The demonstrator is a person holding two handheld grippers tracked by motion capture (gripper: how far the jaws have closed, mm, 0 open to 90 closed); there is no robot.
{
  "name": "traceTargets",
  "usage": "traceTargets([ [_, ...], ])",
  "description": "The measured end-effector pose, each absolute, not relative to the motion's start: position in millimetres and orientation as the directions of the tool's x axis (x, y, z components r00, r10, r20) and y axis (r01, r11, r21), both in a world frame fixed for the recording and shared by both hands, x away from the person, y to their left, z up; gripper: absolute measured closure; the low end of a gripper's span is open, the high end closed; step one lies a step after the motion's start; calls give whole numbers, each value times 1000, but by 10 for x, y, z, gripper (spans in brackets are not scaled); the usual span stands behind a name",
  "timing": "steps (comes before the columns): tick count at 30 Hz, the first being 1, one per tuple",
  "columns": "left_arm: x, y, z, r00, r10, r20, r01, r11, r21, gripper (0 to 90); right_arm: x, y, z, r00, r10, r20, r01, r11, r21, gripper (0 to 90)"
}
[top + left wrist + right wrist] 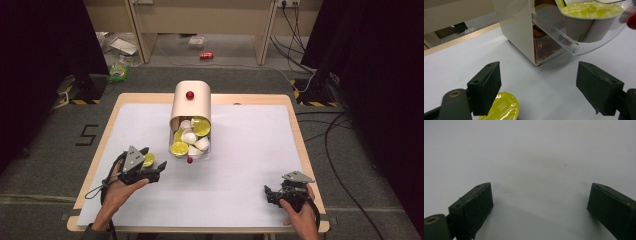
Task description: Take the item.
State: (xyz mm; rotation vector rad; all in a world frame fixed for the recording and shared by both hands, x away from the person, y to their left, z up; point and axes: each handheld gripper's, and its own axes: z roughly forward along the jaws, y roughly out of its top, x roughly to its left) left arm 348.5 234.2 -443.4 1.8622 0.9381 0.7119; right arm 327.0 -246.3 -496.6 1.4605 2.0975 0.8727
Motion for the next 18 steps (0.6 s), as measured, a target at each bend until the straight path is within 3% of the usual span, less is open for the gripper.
traceTargets([
  [18,3465,2218,-4384,576,815,65,298,-283,912,201,3271,-2463,-4966,-348,938,1,662,245,709,65],
])
